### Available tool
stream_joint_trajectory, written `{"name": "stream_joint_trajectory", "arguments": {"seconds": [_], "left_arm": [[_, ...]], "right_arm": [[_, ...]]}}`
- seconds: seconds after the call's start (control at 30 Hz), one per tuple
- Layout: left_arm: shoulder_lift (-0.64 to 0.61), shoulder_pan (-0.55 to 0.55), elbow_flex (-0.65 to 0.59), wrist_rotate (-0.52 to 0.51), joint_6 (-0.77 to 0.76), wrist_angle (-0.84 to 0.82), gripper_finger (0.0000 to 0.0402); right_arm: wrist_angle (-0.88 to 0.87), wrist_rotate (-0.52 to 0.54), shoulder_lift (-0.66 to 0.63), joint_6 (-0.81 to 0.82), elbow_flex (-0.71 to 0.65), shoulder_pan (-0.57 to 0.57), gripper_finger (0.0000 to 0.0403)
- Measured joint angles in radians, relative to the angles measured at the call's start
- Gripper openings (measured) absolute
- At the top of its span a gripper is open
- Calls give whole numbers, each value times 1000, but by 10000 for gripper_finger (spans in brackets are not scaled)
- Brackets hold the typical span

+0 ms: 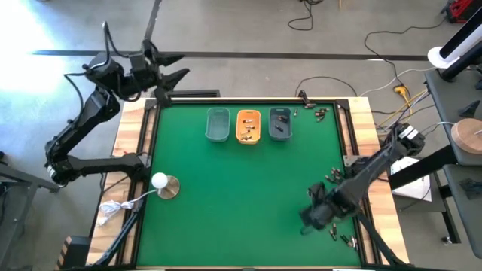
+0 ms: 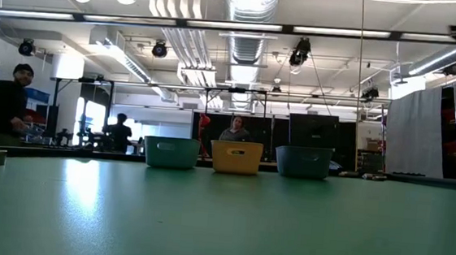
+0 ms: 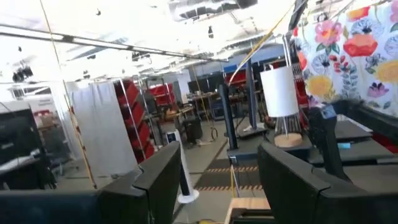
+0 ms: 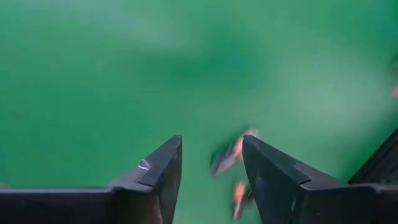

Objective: Sort batteries
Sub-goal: Put the silver battery into the yellow bin

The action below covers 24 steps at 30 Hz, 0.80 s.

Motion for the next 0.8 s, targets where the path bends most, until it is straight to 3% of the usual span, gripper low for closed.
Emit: {"name": "stream_joint_trajectory", "arguments": {"seconds": [0.27,0.47,0.67,0.8], "left_arm": [[94,-1,-5,29,-45,33,191],[113,-33,-7,53,-105,79,191],[96,-61,-7,55,-95,92,191],[90,-61,-14,54,-96,90,191]], "right_arm": [[84,-294,75,180,-3,233,215],[149,-348,64,240,-74,294,219],[232,-528,86,-46,-150,284,206],[240,-564,110,-161,-164,283,186]]}}
